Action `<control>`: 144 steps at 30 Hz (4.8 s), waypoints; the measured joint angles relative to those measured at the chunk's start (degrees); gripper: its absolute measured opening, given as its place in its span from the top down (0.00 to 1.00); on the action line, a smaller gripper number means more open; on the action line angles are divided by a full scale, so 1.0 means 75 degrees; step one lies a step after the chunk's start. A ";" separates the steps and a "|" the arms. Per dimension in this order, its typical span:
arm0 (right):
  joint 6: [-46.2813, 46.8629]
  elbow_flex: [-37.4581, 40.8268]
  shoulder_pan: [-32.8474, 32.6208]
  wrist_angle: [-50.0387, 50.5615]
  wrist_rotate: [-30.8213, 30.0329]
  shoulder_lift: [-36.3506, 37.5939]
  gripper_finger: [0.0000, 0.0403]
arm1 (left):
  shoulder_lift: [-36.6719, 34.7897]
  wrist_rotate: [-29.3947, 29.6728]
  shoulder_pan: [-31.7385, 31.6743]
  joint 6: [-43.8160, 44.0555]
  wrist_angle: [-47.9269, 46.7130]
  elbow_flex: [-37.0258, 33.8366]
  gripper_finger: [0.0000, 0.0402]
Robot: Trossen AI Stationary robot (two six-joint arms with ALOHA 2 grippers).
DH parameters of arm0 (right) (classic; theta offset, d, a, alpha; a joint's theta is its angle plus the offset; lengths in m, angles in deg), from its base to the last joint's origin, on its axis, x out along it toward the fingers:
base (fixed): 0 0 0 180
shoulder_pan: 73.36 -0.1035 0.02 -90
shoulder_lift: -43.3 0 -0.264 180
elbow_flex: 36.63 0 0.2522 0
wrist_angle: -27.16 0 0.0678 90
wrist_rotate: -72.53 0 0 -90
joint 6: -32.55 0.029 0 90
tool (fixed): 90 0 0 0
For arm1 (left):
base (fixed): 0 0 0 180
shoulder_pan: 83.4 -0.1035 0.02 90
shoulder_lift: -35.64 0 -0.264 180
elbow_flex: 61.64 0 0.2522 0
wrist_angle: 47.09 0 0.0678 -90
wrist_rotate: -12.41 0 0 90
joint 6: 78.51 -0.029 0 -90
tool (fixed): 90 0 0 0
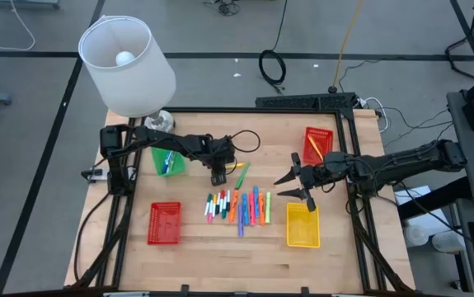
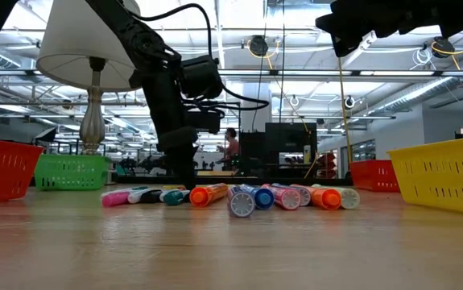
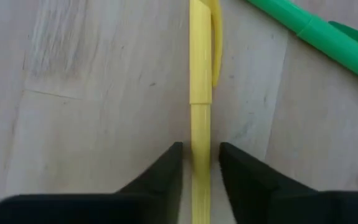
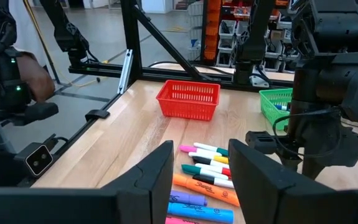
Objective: Pick & Place Markers
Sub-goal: Put the yellow pen into the top red basket, then put the green pen into the top red basket
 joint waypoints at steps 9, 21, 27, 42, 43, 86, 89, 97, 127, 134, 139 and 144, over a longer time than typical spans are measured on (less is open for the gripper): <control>0.0003 0.0000 0.0000 0.0000 0.0000 0.0000 0.65 | 0.0003 0.0056 -0.0023 0.0398 -0.0012 0.0000 0.95; 0.0134 0.0000 0.0000 0.0066 0.0000 0.0003 0.66 | -0.1555 0.0615 0.0131 0.0566 -0.0436 -0.0031 0.96; 0.0224 0.0000 0.0000 0.0236 0.0000 0.0003 0.66 | -0.3147 0.0860 0.0126 0.0573 -0.0483 -0.0029 0.96; 0.0166 0.0055 0.0002 0.0045 -0.1552 -0.0012 0.66 | -0.5243 -0.0539 0.0824 0.0415 0.4983 -0.1968 0.97; 0.0176 0.0117 0.0006 -0.0220 -0.1788 -0.0072 0.67 | -0.5239 -0.0542 0.0934 0.0392 0.5454 -0.2232 0.97; -0.0749 0.0629 0.0006 -0.2279 -0.2844 -0.0988 0.41 | -0.0492 0.0291 0.1541 0.3506 -0.0263 0.1355 0.30; -0.0716 0.0642 0.0006 -0.1897 -0.2844 -0.0787 0.41 | 0.0386 0.0494 0.1403 0.3652 -0.1104 0.2136 0.22; -0.0659 0.0638 0.0003 -0.1594 -0.2818 -0.0571 0.41 | 0.1668 0.0293 0.0915 0.4035 -0.1652 0.3361 0.20; -0.0602 0.0635 0.0000 -0.1655 -0.2819 -0.0557 0.41 | 0.2498 -0.0289 0.0496 0.4456 -0.2714 0.3480 0.75; -0.0600 0.0636 0.0000 -0.1593 -0.2830 -0.0557 0.41 | 0.2427 -0.0561 0.0395 0.4353 -0.2786 0.3480 0.96; -0.0603 0.0638 0.0000 -0.1550 -0.2836 -0.0557 0.41 | 0.2101 -0.0363 0.0383 0.3197 -0.2980 0.3481 0.92; -0.0628 0.0635 0.0005 -0.1432 -0.2856 -0.0557 0.41 | 0.1127 0.0117 0.0435 0.2718 -0.3465 0.3416 0.96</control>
